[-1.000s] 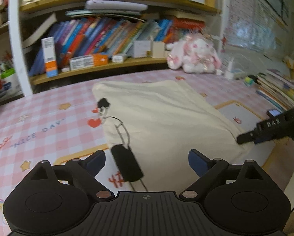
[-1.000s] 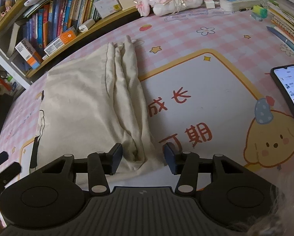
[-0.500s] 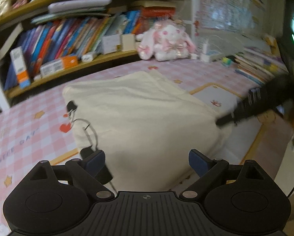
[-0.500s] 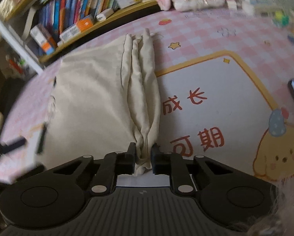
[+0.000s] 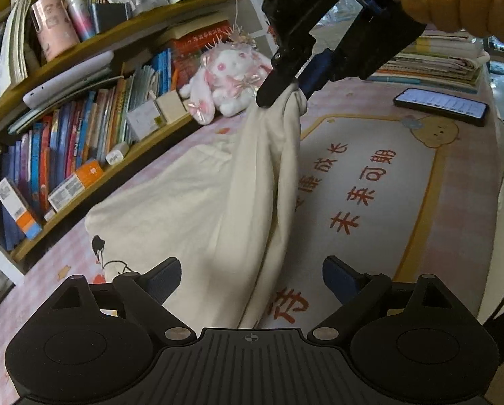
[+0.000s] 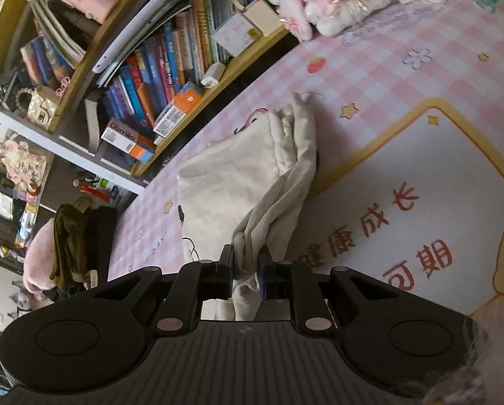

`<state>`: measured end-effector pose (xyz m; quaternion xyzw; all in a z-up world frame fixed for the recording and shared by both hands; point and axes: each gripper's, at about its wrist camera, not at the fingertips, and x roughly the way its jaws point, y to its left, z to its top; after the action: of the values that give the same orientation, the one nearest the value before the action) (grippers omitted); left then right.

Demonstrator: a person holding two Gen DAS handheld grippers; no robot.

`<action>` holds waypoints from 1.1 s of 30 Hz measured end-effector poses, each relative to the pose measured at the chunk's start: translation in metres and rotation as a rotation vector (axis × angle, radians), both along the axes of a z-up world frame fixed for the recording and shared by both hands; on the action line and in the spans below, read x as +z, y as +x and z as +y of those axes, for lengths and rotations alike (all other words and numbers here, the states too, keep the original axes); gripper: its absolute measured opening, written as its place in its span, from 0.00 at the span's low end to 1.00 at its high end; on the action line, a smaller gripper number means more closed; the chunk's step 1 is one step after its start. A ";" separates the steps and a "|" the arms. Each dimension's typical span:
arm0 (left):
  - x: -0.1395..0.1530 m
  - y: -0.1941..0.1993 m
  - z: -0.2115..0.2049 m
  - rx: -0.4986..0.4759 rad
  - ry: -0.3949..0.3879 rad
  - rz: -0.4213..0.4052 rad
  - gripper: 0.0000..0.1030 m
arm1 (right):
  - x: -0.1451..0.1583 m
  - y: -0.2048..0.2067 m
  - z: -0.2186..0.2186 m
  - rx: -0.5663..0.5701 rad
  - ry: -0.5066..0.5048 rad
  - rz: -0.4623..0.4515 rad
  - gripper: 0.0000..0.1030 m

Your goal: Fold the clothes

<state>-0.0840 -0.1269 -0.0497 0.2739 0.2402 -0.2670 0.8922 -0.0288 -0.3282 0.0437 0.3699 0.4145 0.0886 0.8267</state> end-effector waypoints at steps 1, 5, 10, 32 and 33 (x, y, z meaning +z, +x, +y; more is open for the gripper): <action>-0.001 0.001 -0.001 0.005 0.001 -0.005 0.78 | 0.001 0.001 0.001 0.006 -0.009 0.001 0.13; -0.001 0.012 0.001 0.049 -0.011 -0.008 0.35 | 0.000 0.000 0.001 0.026 -0.057 0.009 0.13; 0.005 0.019 0.005 0.045 -0.053 0.003 0.26 | 0.002 -0.009 0.008 0.094 -0.261 -0.010 0.39; 0.001 0.015 0.013 0.076 -0.032 0.047 0.36 | -0.095 -0.066 0.127 0.966 -1.630 -0.596 0.57; 0.000 0.014 0.014 0.076 -0.019 0.046 0.36 | -0.091 -0.063 0.124 0.956 -1.619 -0.583 0.42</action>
<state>-0.0702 -0.1131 -0.0502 0.2501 0.2683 -0.2414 0.8985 -0.0915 -0.2044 -0.0476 -0.5513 0.2359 0.1907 0.7772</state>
